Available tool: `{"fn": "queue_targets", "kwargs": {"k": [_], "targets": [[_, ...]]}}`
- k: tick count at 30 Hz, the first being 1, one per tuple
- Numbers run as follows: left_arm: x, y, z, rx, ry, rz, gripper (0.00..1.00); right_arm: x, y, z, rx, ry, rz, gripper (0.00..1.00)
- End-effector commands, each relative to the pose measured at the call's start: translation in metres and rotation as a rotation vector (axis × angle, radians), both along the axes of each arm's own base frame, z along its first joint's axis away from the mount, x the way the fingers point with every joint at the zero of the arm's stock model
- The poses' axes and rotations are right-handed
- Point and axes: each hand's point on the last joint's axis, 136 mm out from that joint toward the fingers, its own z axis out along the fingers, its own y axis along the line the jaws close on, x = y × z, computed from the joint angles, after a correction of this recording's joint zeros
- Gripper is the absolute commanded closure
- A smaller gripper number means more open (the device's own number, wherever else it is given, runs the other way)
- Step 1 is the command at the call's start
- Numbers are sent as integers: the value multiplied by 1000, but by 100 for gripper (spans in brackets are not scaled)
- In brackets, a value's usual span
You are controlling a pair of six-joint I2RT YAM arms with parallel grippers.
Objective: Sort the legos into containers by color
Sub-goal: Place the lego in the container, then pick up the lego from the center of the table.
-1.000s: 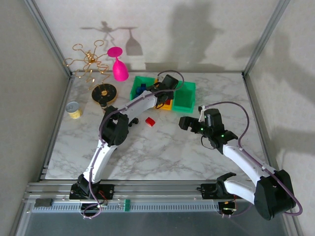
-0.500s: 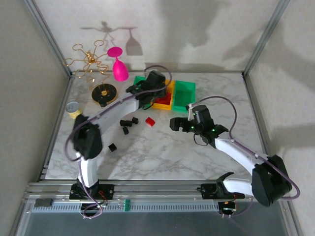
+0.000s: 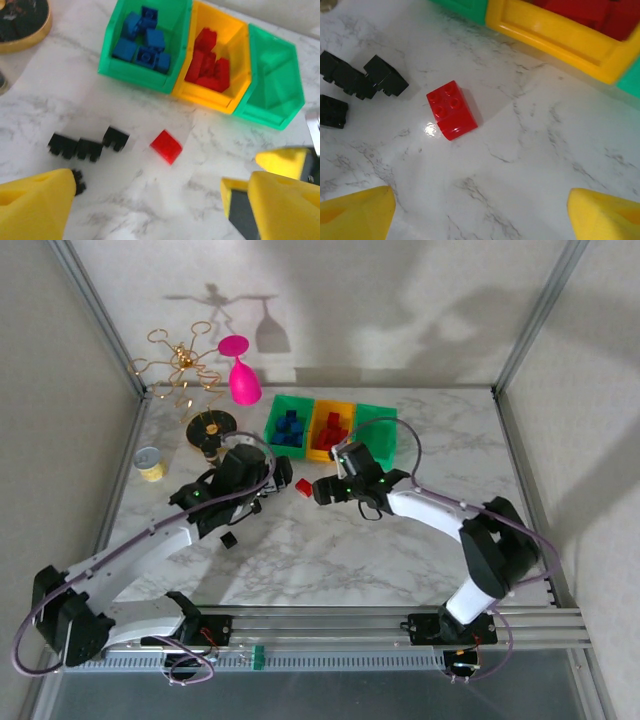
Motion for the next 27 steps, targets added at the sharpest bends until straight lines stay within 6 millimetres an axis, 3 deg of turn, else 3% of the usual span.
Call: {"fn": "queue_targets", "kwargs": {"k": [1,4,10,17,27], "targets": [[-20,12,-16,-9,59,9,3,11,13,-7,-69,-37,66,13],[-32,15,-27,-13,90,-8,0,18,29,-20,-103,-31,116,20],[-45,21,-38,-104,64,9,0,35,45,-42,-168,-30,152,21],[-45,33,-46,-89,71,81,0,39,65,-61,-154,14,214,24],[-46,38,-63,-94,99,130,0,45,74,-82,-184,36,218,41]]}}
